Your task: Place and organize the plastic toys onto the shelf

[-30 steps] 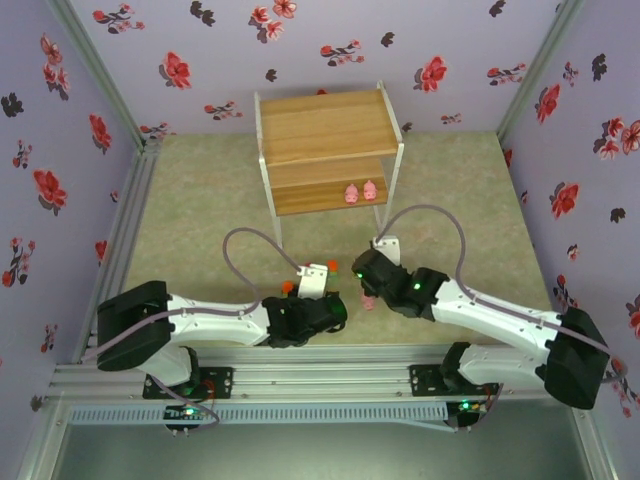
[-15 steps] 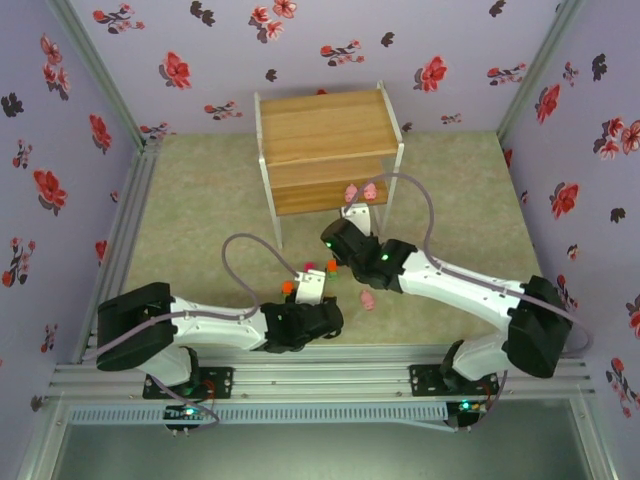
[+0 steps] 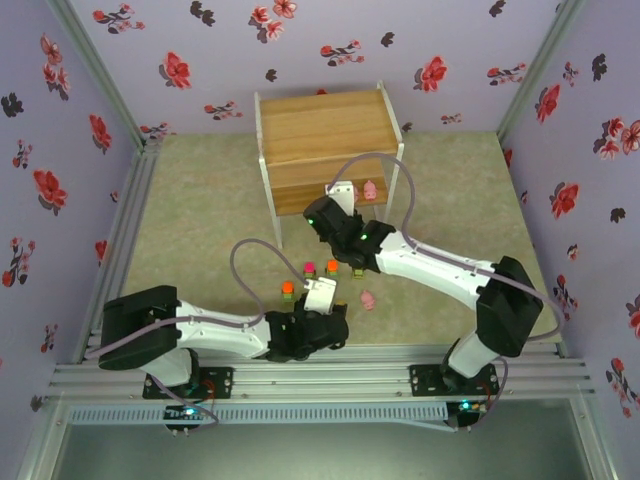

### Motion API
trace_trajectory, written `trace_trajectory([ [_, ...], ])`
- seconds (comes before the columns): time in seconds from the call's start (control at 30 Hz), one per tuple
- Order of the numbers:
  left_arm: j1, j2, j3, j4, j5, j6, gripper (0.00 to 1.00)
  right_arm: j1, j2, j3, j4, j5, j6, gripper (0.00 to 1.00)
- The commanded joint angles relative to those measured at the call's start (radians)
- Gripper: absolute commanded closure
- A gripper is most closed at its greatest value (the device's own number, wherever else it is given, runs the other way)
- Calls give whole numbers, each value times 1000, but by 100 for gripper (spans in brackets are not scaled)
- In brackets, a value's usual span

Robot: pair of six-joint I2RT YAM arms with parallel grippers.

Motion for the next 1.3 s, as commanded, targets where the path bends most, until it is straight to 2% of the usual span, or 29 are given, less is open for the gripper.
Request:
trace_trajectory([
  [0.0, -13, 14, -9, 29, -62, 23, 44, -22, 31, 45, 49, 28, -10, 72],
  [0.5, -16, 17, -11, 32, -66, 24, 44, -53, 95, 112, 95, 20, -2, 70],
  [1.27, -16, 18, -8, 21, -69, 18, 44, -84, 146, 115, 107, -5, 27, 68],
])
